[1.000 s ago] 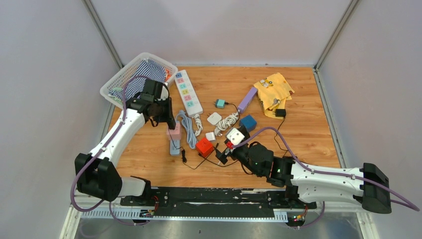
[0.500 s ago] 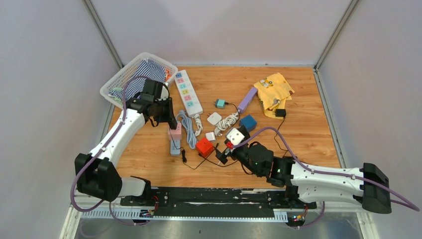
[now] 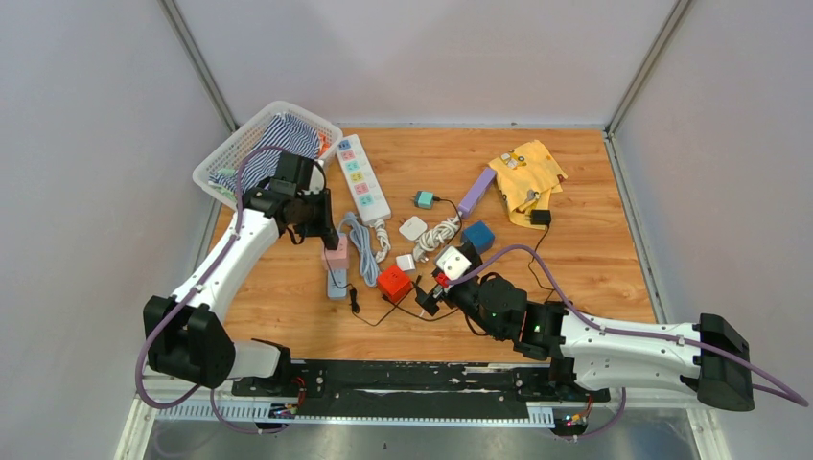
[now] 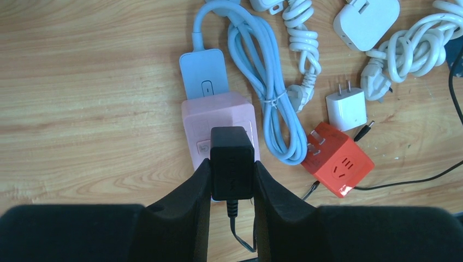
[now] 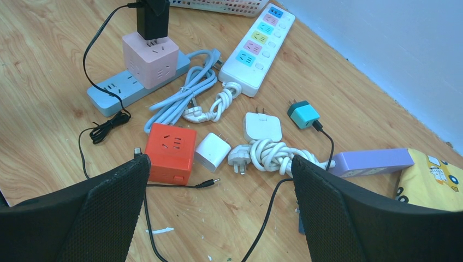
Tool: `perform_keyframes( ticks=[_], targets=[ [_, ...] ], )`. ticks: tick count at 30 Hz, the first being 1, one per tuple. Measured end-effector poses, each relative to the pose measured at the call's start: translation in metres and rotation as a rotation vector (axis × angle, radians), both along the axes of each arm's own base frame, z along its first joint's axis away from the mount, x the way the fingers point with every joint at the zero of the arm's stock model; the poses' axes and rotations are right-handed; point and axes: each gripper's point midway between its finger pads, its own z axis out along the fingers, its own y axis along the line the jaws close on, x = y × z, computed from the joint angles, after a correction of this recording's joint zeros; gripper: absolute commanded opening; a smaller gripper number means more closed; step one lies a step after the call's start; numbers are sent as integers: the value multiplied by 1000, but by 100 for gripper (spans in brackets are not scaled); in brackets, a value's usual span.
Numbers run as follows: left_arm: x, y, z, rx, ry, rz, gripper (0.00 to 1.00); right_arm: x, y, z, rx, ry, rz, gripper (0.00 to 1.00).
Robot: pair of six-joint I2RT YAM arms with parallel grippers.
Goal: Insert the plug
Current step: Insert the plug into the socket.
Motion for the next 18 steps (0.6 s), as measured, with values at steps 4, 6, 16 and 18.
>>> perform_keyframes(
  ticks=[4,6,16,18],
  targets=[
    [-2,3,0,15,5,2,0,0,0,0,0,0,0,100],
    [-3,4,0,19,8,-1,0,0,0,0,0,0,0,100],
    [-5,4,5,24,9,-10,0,0,0,0,0,0,0,100],
    [-3,4,10,22,3,-10,0,0,0,0,0,0,0,100]
  ],
)
